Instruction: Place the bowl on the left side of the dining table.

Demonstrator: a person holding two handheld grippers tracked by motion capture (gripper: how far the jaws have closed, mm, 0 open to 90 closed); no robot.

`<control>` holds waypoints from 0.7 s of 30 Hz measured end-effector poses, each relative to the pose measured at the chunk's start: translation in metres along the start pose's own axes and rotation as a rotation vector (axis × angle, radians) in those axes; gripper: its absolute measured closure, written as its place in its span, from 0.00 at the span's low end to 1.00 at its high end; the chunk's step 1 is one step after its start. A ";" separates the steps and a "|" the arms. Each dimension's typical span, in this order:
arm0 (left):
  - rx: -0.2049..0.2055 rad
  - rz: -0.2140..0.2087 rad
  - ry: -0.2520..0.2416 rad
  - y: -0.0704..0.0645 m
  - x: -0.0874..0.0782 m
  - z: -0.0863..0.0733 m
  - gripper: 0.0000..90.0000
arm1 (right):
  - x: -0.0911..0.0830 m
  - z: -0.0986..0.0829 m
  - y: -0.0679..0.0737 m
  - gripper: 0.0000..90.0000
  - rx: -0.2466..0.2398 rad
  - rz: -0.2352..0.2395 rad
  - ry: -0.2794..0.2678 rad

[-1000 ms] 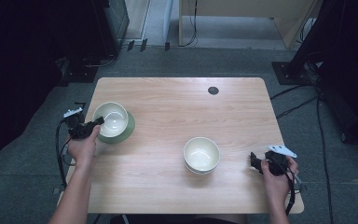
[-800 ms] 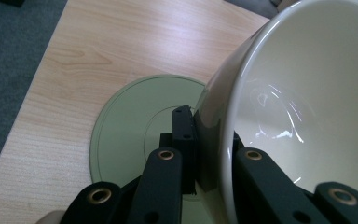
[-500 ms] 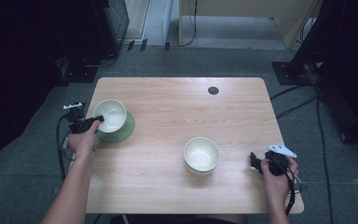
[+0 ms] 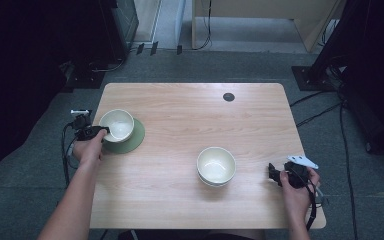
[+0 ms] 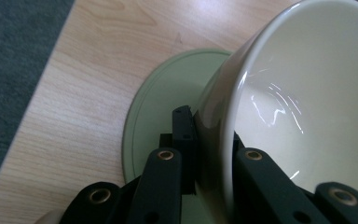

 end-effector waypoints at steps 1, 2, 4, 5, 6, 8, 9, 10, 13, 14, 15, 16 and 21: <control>0.000 0.004 0.005 0.000 0.001 0.000 0.93 | 0.000 0.000 0.000 0.21 0.000 0.000 0.000; 0.000 0.004 0.005 0.000 0.001 0.000 0.93 | 0.000 0.000 0.000 0.21 0.000 0.000 0.000; -0.021 0.005 0.014 0.000 0.003 0.001 0.93 | 0.000 0.000 0.000 0.21 0.000 0.000 0.000; -0.021 0.005 0.014 0.000 0.003 0.001 0.93 | 0.000 0.000 0.000 0.21 0.000 0.000 0.000; -0.025 0.003 0.016 0.001 0.003 0.001 0.93 | 0.000 0.000 0.000 0.21 0.000 0.000 0.000; -0.030 0.003 0.021 0.001 0.004 0.002 0.93 | 0.000 0.000 0.000 0.21 0.000 0.000 0.000; -0.033 0.001 0.022 0.001 0.004 0.002 0.93 | 0.000 0.000 0.000 0.21 0.000 0.000 0.000; -0.032 -0.005 0.020 0.002 0.004 0.003 0.93 | 0.000 0.000 0.000 0.21 0.000 0.000 0.000; -0.041 -0.014 0.008 0.002 0.004 0.004 0.90 | 0.000 0.000 0.000 0.21 0.000 0.000 0.000; -0.039 -0.018 0.002 0.002 0.003 0.004 0.88 | 0.000 0.000 0.000 0.21 0.000 0.000 0.000; -0.041 -0.019 -0.002 0.002 0.003 0.005 0.89 | 0.000 0.000 0.000 0.21 0.000 0.000 0.000; -0.026 -0.018 -0.008 0.002 0.003 0.005 0.89 | 0.000 0.000 0.000 0.21 0.000 0.000 0.000; -0.030 -0.022 -0.039 0.002 0.001 0.005 0.70 | 0.000 0.000 0.000 0.21 0.000 0.000 0.000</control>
Point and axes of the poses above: each handheld gripper's, and its own axes: x roughly forward along the jaws, z roughly out of its top, y roughly to its left, the point moved 3 cm from there along x, roughly forward along the jaws, and after that the axes turned 1 degree about x, right-handed, at the moved point
